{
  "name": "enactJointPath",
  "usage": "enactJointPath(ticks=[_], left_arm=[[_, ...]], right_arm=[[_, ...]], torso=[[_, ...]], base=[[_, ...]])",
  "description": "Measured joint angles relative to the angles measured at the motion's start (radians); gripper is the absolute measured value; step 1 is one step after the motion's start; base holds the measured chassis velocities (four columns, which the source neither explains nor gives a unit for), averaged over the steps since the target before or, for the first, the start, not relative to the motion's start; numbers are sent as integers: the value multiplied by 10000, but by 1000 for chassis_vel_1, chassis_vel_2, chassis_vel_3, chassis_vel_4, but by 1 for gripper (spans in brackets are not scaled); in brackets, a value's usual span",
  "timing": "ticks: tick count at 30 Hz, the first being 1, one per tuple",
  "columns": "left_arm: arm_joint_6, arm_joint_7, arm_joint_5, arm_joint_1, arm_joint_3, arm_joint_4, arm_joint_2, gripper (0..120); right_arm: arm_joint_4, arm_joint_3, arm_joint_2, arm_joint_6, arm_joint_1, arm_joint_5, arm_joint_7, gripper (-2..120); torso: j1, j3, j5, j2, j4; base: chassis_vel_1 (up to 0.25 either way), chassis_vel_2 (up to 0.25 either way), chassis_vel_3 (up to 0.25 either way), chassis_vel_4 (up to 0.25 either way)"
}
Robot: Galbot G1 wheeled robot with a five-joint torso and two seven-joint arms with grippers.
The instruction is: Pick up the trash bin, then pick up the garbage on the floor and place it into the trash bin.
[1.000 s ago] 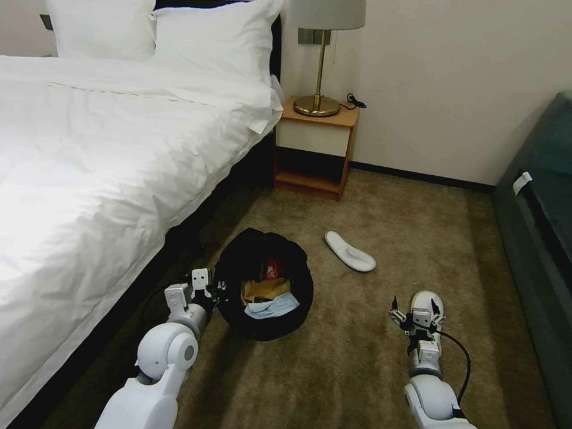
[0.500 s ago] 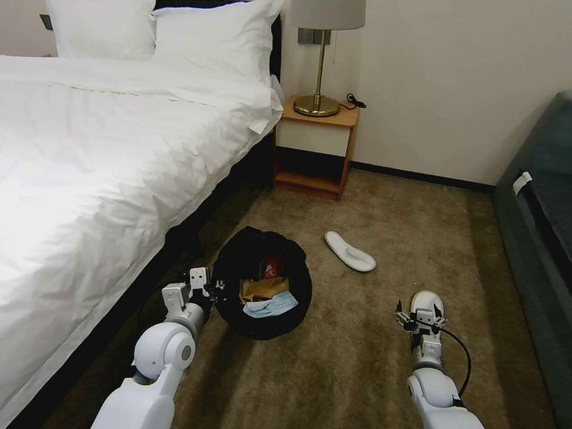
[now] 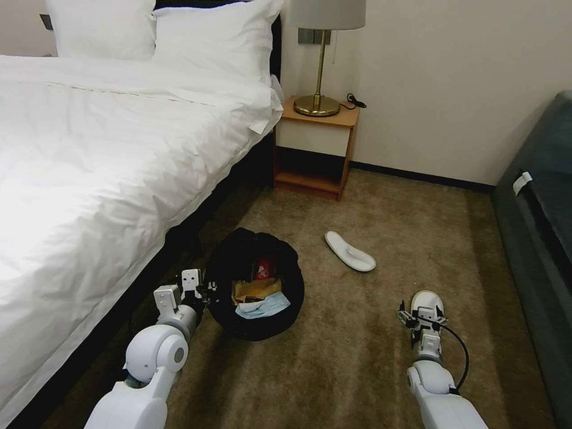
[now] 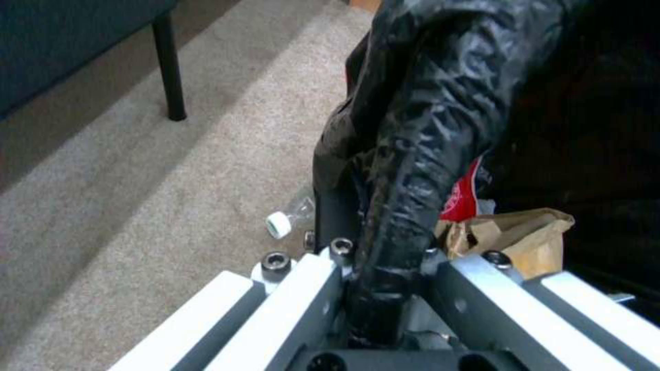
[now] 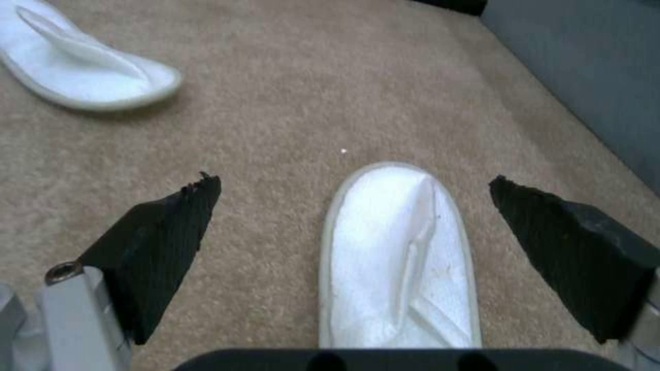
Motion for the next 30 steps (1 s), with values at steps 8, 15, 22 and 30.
enactJointPath(ticks=[8,15,22,30], left_arm=[[-20,33,24,206,-98,-116,-3,0],[-35,86,-13,172,-222,-242,-25,0],[-35,90,-32,241,-336,-297,23,0],[-34,99,-31,224,-310,-300,23,0]], right_arm=[[-539,-32,-170,152,281,137,-53,100],[-1662,-201,-315,421,779,322,-259,100],[-2242,-339,-368,542,1120,553,-343,100],[-2875,-435,-401,754,1420,637,-504,100]], torso=[[0,0,0,0,0],[0,0,0,0,-3],[0,0,0,0,2],[0,0,0,0,2]], base=[[0,0,0,0],[0,0,0,0],[0,0,0,0],[0,0,0,0]])
